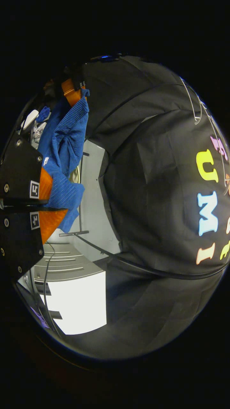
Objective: Grasp the clothes on the hanger with both hands and then place them into the laundry hamper below.
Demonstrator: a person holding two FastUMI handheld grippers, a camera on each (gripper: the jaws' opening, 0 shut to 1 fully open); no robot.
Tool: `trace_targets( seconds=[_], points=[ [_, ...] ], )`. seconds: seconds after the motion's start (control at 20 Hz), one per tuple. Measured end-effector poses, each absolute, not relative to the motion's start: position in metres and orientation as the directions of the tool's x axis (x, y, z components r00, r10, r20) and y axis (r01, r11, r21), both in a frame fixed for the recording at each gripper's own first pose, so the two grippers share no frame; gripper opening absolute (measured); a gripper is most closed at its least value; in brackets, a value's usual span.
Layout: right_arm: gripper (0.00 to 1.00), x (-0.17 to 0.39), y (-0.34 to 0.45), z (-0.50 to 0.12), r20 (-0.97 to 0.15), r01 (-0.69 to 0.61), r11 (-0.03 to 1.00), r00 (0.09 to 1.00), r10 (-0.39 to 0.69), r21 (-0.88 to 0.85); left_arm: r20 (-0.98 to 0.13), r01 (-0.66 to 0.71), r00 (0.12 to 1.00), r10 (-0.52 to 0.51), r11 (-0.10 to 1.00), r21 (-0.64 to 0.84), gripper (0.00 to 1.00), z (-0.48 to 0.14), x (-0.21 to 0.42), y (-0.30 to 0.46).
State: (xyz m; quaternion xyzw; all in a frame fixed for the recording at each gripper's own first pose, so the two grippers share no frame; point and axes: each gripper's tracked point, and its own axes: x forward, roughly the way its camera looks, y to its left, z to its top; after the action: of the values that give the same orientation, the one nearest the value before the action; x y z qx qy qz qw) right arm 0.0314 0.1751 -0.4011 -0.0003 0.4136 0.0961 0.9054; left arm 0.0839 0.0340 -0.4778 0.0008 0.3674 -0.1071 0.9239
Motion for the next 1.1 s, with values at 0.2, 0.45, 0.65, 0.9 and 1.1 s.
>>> trace_targets(
  seconds=[0.2,0.45,0.65,0.9,1.1],
  points=[
    [0.00,0.027,0.171,-0.420,-0.783,-0.146,0.986,0.602,0.157,0.086,-0.714,0.201,0.671,-0.199,0.976,-0.083,0.03,-0.510,0.082,0.035],
    [0.01,0.023,0.171,-0.434,-0.807,-0.144,0.987,0.572,0.144,0.073,-0.724,0.231,0.657,-0.209,0.971,-0.070,0.03,-0.525,0.081,0.042],
    [0.02,0.022,0.169,-0.436,-0.823,-0.143,0.987,0.551,0.139,0.070,-0.732,0.234,0.648,-0.210,0.970,-0.072,0.01,-0.526,0.079,0.045],
    [0.03,0.020,0.169,-0.440,-0.842,-0.147,0.987,0.524,0.131,0.062,-0.753,0.247,0.619,-0.221,0.966,-0.080,0.04,-0.533,0.072,0.046],
    [0.06,0.015,0.173,-0.443,-0.860,-0.165,0.984,0.491,0.136,0.062,-0.763,0.292,0.600,-0.239,0.954,-0.069,0.01,-0.540,0.067,0.050]
  ],
)
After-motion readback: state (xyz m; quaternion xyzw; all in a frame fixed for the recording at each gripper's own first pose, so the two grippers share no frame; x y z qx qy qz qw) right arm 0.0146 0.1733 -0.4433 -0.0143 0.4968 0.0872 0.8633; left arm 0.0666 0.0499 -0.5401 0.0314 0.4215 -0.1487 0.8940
